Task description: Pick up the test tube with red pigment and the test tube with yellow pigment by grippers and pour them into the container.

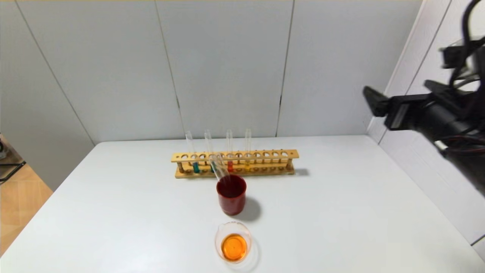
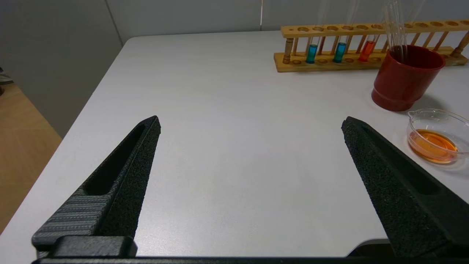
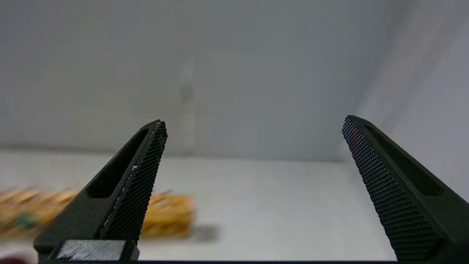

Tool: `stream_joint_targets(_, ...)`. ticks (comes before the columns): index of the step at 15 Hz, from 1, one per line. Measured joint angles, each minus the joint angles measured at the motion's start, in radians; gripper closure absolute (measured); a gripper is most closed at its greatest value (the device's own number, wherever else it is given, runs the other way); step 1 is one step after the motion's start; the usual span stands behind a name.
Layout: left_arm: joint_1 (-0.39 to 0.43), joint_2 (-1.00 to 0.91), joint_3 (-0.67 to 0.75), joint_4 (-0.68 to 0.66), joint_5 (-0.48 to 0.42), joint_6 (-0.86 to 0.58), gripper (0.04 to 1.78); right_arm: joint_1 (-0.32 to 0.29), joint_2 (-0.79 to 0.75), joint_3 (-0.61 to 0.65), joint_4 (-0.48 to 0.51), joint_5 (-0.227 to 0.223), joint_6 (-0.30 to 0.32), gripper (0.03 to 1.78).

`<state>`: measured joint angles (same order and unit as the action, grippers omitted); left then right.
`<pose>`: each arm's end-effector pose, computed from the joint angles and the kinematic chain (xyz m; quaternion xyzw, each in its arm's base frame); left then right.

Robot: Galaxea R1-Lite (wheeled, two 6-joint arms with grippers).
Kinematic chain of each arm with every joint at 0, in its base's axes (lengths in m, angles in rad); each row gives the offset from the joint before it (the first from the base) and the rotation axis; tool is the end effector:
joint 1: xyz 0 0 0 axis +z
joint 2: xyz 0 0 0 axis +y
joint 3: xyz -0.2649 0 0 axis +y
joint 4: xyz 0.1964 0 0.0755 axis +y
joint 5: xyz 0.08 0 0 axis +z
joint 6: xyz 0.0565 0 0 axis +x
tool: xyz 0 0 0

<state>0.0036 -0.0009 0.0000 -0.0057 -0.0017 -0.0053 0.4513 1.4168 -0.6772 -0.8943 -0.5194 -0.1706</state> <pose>0.0679 0.0001 0.0763 -0.0026 -0.0033 0.0009 1.0000 0.2668 0.0981 0.2051 -0.0490 -0.0652 -0.0396 0.9959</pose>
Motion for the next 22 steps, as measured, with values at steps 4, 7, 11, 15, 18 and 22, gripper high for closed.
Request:
stream_joint_targets(4,0.0,0.0,0.0,0.0,0.0,0.0,0.07,-0.16,-0.296,0.033,0.164,-0.002,-0.06,0.07)
stream_joint_targets(7,0.0,0.0,0.0,0.0,0.0,0.0,0.07,-0.207,-0.588,0.031,0.42,-0.004,-0.071,0.07)
stream_joint_targets(11,0.0,0.0,0.0,0.0,0.0,0.0,0.07,-0.319,-0.956,-0.004,0.818,-0.001,-0.08,0.07)
stream_joint_targets(15,0.0,0.0,0.0,0.0,0.0,0.0,0.07,-0.422,-1.215,0.045,0.949,0.054,-0.024,0.07)
stream_joint_targets(18,0.0,0.0,0.0,0.0,0.0,0.0,0.07,-0.443,-1.355,0.18,0.941,0.217,0.013,0.07)
stream_joint_targets(22,0.0,0.0,0.0,0.0,0.0,0.0,0.07,-0.449,-1.41,0.464,0.936,0.446,0.079,0.07)
